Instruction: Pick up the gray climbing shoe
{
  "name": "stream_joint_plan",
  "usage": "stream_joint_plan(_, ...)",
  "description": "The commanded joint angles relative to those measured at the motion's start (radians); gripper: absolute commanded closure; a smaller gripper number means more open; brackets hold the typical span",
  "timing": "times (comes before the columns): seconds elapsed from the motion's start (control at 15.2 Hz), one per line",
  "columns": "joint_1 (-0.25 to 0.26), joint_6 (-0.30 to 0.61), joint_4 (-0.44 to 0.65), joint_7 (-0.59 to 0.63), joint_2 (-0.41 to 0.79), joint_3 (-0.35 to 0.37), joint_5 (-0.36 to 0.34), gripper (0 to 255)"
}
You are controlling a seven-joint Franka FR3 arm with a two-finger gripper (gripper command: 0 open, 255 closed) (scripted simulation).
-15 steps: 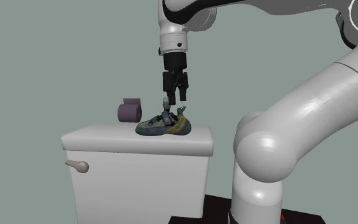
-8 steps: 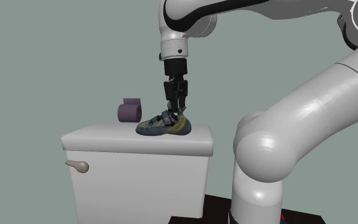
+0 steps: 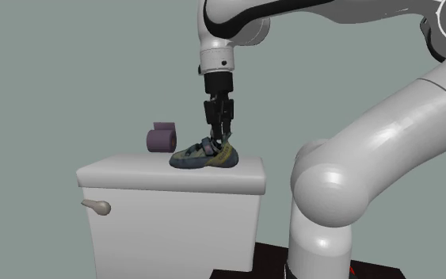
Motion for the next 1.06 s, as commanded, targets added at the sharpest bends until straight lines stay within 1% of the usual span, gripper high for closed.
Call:
stream_joint_plan(0.0,0.002,-0.017,0.022,-0.001,0.005,0.004,0.004,255)
stream_joint_plan(0.86,0.016,-0.169,0.225,-0.017,0.056,0.032,0.033,255)
stream_joint_plan(0.99,0.016,-0.17,0.227,-0.017,0.057,0.033,0.033,255)
